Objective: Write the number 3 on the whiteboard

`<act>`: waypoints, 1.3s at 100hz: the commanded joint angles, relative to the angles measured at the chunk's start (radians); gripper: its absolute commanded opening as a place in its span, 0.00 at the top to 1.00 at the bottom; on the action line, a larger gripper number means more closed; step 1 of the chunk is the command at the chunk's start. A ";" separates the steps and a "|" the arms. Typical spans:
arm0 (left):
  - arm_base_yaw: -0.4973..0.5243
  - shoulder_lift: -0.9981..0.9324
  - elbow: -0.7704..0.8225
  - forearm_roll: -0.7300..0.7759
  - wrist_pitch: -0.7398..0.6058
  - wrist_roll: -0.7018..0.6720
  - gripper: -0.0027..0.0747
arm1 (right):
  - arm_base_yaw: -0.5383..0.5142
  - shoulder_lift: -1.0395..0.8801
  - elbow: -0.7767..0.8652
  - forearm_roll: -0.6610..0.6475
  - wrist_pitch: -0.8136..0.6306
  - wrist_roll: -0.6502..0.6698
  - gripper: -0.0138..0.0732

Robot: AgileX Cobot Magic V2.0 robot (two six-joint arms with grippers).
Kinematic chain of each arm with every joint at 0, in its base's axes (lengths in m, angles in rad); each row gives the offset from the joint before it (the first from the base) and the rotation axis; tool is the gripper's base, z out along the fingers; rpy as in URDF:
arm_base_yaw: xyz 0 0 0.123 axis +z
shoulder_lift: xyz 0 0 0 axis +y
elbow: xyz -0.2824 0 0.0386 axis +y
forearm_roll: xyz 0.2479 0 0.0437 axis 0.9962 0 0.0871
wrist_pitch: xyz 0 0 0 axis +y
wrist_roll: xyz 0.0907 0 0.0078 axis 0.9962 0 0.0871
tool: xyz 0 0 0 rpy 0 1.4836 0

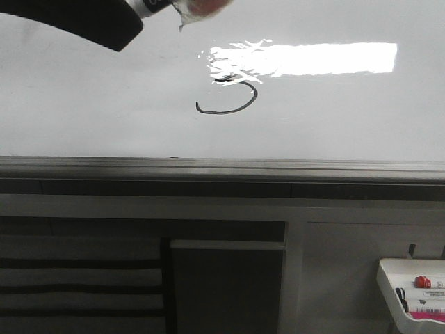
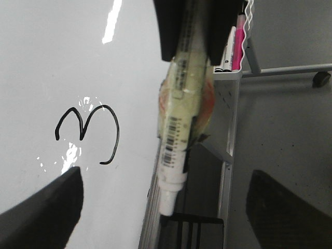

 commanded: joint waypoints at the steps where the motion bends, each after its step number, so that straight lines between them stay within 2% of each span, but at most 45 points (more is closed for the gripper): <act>1: -0.009 -0.013 -0.032 -0.038 -0.056 -0.002 0.15 | 0.003 -0.020 -0.025 0.015 -0.082 -0.003 0.87; 64: -0.009 -0.010 -0.030 -0.097 -0.067 -0.002 0.17 | 0.007 -0.020 -0.025 0.057 -0.122 -0.021 0.87; 71: -0.009 -0.005 -0.030 -0.095 -0.071 -0.002 0.24 | 0.007 -0.020 -0.025 0.061 -0.107 -0.021 0.87; 83: -0.009 0.006 -0.030 -0.095 -0.083 -0.002 0.48 | 0.007 -0.020 -0.025 0.061 -0.110 -0.021 0.87; 98: -0.009 0.006 -0.030 -0.095 -0.085 -0.002 0.70 | 0.007 -0.020 -0.025 0.061 -0.108 -0.021 0.87; 121: -0.009 0.006 -0.030 -0.095 -0.085 -0.002 0.90 | 0.007 -0.020 -0.025 0.061 -0.108 -0.021 0.86; 130: -0.009 0.006 -0.030 -0.095 -0.085 -0.002 0.95 | 0.007 -0.020 -0.025 0.061 -0.108 -0.021 0.83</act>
